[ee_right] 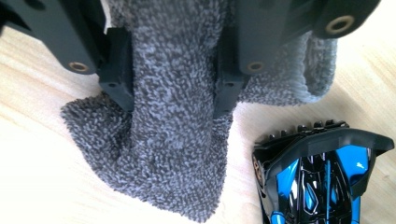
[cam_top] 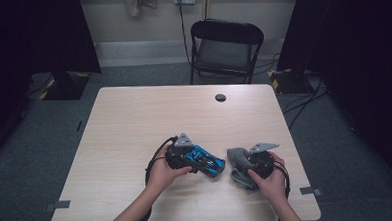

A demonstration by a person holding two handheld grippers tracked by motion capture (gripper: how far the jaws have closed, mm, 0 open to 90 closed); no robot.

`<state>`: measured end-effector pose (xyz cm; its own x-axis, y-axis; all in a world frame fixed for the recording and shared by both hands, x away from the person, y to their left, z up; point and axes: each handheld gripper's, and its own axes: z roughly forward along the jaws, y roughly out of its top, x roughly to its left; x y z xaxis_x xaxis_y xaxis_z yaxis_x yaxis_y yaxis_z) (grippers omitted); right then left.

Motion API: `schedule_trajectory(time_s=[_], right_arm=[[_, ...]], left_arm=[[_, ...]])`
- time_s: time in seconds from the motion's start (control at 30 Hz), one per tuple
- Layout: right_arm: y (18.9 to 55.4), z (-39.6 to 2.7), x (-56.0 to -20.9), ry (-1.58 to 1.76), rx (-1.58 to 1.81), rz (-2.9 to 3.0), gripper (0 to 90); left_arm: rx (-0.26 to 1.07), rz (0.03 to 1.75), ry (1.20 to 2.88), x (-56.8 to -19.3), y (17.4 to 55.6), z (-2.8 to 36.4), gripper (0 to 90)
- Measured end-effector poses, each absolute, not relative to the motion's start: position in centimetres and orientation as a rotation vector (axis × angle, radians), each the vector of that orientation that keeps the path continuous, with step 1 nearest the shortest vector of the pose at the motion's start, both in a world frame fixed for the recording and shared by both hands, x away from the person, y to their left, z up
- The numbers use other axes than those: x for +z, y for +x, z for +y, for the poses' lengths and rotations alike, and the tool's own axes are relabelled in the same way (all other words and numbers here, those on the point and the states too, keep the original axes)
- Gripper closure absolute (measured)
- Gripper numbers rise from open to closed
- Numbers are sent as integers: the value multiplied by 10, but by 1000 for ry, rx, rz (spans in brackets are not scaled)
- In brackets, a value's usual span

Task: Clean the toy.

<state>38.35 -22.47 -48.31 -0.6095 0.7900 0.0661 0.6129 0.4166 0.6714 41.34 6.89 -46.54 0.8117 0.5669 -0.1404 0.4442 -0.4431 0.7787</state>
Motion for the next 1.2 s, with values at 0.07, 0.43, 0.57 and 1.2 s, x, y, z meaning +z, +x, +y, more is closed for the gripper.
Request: schedule_trajectory(time_s=[0.07,0.43,0.57,1.2], right_arm=[[383,-224,-482,1210,975,2426,636],[358,-230,-465,1069,1024,2535,669],[339,-227,-464,949,1102,2632,667],[364,-203,-479,897,1054,2674,618]], left_arm=[[177,740,2112,-468,417,64,200],[195,751,2122,-480,425,49,160],[204,752,2133,-480,427,49,153],[208,773,2105,-485,428,52,108]])
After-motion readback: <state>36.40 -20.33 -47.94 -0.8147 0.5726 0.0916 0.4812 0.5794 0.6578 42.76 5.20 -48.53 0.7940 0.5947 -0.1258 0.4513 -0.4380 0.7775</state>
